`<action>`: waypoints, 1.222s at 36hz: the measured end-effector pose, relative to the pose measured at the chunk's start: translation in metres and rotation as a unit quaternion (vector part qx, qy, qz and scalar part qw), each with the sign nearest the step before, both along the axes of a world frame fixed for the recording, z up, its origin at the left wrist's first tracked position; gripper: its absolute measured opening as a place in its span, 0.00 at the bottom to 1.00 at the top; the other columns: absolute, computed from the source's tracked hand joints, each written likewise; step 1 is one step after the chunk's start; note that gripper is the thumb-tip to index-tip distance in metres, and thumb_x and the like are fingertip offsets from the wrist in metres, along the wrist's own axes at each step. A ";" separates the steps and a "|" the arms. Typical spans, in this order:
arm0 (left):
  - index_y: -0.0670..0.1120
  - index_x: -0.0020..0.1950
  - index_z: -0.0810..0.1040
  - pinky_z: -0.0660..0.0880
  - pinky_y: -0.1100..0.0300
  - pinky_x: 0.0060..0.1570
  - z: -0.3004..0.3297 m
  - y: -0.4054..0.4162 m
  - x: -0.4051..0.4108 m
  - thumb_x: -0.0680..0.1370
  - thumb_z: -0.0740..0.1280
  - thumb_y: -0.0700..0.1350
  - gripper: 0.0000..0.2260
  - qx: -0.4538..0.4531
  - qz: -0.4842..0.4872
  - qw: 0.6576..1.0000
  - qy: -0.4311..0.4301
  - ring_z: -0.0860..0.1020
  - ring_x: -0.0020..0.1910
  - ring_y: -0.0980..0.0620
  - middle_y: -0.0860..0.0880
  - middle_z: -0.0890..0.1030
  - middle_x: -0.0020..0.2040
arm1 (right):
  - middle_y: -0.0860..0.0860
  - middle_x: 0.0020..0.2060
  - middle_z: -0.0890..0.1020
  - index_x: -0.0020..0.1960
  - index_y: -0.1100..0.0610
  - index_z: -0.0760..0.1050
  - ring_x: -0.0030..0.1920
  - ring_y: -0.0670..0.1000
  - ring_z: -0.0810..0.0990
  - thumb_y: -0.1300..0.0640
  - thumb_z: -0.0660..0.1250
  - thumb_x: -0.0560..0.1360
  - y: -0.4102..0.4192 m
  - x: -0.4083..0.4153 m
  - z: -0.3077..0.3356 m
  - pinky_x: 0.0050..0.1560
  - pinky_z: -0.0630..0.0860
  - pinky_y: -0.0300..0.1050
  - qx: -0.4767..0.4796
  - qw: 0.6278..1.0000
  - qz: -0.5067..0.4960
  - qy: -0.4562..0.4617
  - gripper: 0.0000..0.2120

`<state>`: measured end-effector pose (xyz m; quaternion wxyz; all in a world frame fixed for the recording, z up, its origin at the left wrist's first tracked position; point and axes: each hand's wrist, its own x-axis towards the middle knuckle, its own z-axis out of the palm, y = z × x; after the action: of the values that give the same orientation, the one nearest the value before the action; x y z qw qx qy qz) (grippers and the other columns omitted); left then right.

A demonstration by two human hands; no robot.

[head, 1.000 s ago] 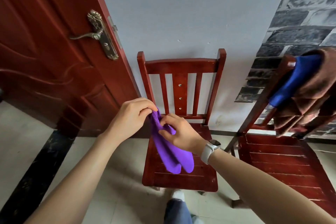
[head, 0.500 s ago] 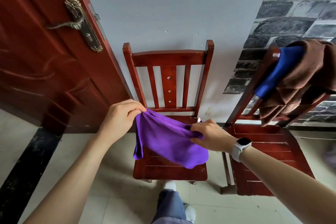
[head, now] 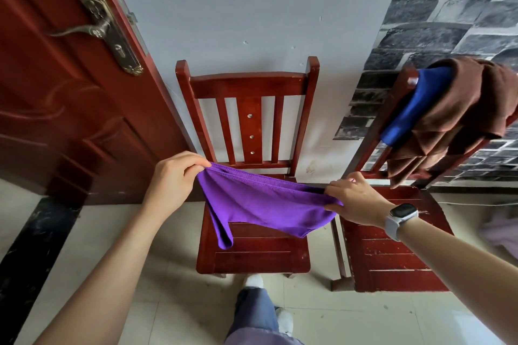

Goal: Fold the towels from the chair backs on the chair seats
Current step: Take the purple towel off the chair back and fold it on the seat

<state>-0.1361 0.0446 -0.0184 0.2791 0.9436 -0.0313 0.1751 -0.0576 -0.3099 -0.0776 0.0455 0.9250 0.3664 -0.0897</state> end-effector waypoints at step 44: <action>0.39 0.44 0.82 0.72 0.62 0.47 -0.024 0.026 0.002 0.72 0.67 0.30 0.07 -0.011 0.047 0.998 -0.028 0.78 0.40 0.53 0.44 0.83 0.43 | 0.59 0.45 0.80 0.49 0.65 0.79 0.47 0.59 0.77 0.62 0.66 0.74 -0.021 0.012 0.019 0.48 0.74 0.50 0.238 0.961 -0.138 -0.014 0.07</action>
<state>-0.1343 0.0705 -0.0421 0.2803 0.9355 0.0071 0.2151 -0.0458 -0.3304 -0.0590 -0.1842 0.9518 0.2451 0.0073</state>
